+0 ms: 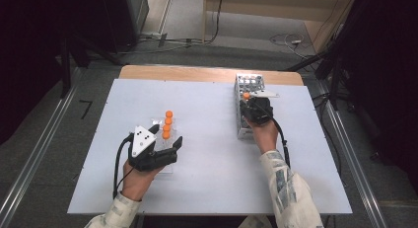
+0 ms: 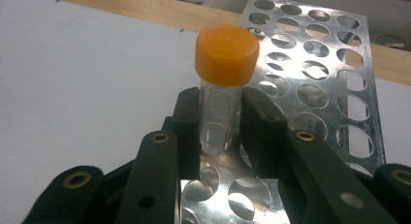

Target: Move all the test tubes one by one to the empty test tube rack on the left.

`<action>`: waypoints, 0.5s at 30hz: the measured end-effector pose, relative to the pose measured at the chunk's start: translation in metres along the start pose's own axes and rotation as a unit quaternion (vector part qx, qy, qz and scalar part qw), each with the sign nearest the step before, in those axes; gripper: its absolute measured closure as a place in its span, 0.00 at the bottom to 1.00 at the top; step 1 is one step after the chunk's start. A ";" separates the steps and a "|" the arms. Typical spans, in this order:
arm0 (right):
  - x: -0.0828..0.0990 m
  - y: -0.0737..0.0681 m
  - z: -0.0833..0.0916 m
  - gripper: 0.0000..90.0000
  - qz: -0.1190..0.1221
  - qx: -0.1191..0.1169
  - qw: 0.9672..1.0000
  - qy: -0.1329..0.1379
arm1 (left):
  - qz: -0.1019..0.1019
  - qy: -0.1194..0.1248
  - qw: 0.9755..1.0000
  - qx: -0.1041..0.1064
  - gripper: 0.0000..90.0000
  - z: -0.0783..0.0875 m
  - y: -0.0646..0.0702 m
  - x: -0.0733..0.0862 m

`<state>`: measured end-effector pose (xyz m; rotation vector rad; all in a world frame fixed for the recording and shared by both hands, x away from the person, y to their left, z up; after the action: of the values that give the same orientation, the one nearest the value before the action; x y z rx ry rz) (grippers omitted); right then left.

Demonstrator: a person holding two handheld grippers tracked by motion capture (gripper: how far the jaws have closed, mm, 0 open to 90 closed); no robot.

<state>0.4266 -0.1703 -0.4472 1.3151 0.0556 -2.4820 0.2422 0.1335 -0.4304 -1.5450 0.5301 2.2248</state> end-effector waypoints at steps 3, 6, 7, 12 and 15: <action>-0.001 0.000 0.000 0.78 -0.001 -0.003 1.000 -0.001 | 0.000 0.000 1.000 -0.001 0.21 0.000 0.000 0.000; -0.001 0.000 0.000 0.79 -0.008 -0.007 1.000 -0.001 | 0.000 0.002 1.000 0.000 0.21 0.000 -0.001 0.000; -0.001 0.001 0.001 0.79 -0.010 -0.010 1.000 0.000 | 0.000 0.002 1.000 0.000 0.21 0.000 -0.001 0.000; -0.003 0.002 0.005 0.79 -0.012 -0.014 1.000 0.009 | 0.002 0.001 1.000 -0.001 0.21 0.000 -0.001 0.000; -0.006 0.002 0.009 0.79 -0.013 -0.014 1.000 0.018 | 0.001 0.001 1.000 0.000 0.21 0.000 -0.001 0.000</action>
<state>0.4230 -0.1722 -0.4363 1.3564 0.1162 -2.4700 0.2425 0.1341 -0.4307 -1.5482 0.5313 2.2246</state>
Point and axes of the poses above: each handheld gripper's, and its own axes: z roughly backward along the jaws, x roughly out of its underside, y roughly to its right, the point moved 1 cm from there along -z, roughly forward along the jaws, and after that the axes turned 7 degrees about x, right-handed, at the moved point
